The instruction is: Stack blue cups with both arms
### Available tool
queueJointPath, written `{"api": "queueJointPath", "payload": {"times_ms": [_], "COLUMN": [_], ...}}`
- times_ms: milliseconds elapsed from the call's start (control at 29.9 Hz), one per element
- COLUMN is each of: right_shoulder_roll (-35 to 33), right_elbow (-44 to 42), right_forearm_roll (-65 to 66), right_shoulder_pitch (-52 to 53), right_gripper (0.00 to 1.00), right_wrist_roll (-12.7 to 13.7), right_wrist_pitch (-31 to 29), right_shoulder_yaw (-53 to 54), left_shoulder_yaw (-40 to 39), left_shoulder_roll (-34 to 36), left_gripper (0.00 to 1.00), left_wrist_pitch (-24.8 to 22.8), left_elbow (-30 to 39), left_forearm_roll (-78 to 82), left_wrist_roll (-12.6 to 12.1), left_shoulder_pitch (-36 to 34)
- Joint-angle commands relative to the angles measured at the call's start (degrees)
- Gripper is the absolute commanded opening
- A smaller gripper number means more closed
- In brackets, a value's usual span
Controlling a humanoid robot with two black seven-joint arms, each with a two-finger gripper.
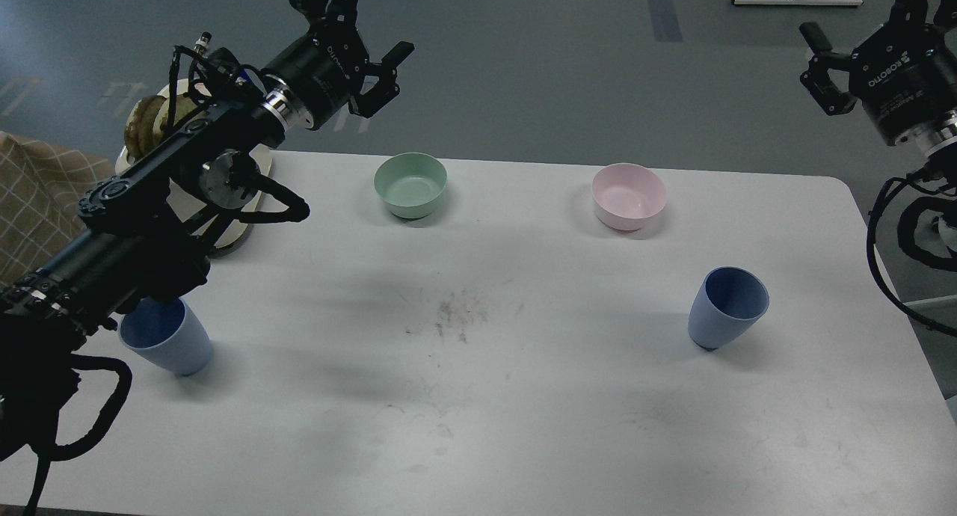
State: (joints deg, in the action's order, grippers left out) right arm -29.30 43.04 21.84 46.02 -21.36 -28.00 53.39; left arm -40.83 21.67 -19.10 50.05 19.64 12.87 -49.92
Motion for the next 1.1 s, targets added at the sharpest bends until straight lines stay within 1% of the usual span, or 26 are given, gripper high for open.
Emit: {"api": "queueJointPath", "payload": {"times_ms": [0,67,134,167,267,434,501,568,1069], "right_shoulder_roll": [-0.1,-0.1,-0.1,-0.3,-0.5,-0.6,-0.6,-0.6,-0.6], "right_elbow": [-0.5,-0.5,-0.4,-0.4,-0.3,-0.3,-0.2,-0.2,-0.3], "right_forearm_roll": [0.0,0.0,0.0,0.0,0.0,-0.2,-0.3,-0.3,-1.9], "right_shoulder_pitch": [-0.5,-0.8,-1.0,-1.1,-1.2,-1.3,-1.4,-1.3,-2.0], "right_gripper": [1.00,1.00,1.00,1.00,1.00,1.00,1.00,1.00,1.00], "right_wrist_roll": [-0.1,-0.1,-0.1,-0.1,-0.1,-0.2,-0.1,-0.1,0.7], "right_wrist_pitch": [0.0,0.0,0.0,0.0,0.0,0.0,0.0,0.0,0.0], "right_shoulder_yaw": [0.0,0.0,0.0,0.0,0.0,0.1,0.3,0.3,0.5], "left_shoulder_yaw": [-0.1,-0.2,-0.3,-0.4,-0.4,-0.4,-0.4,-0.4,-0.4], "left_shoulder_roll": [0.0,0.4,1.0,1.1,1.0,0.5,0.3,0.4,0.1], "left_gripper": [0.98,0.98,0.98,0.98,0.98,0.98,0.98,0.98,0.98], "left_wrist_pitch": [-0.2,-0.2,-1.3,-3.9,-6.9,-6.0,-4.3,-3.8,-3.8], "left_elbow": [0.9,1.4,2.2,2.5,2.7,2.7,2.7,2.7,2.7], "left_forearm_roll": [0.5,0.5,0.4,0.3,0.5,0.5,0.5,0.5,0.5], "left_wrist_roll": [0.8,0.9,1.2,1.2,1.1,0.8,0.9,1.0,1.2], "left_shoulder_pitch": [1.7,2.4,2.4,2.4,2.4,2.4,2.4,2.5,2.6]}}
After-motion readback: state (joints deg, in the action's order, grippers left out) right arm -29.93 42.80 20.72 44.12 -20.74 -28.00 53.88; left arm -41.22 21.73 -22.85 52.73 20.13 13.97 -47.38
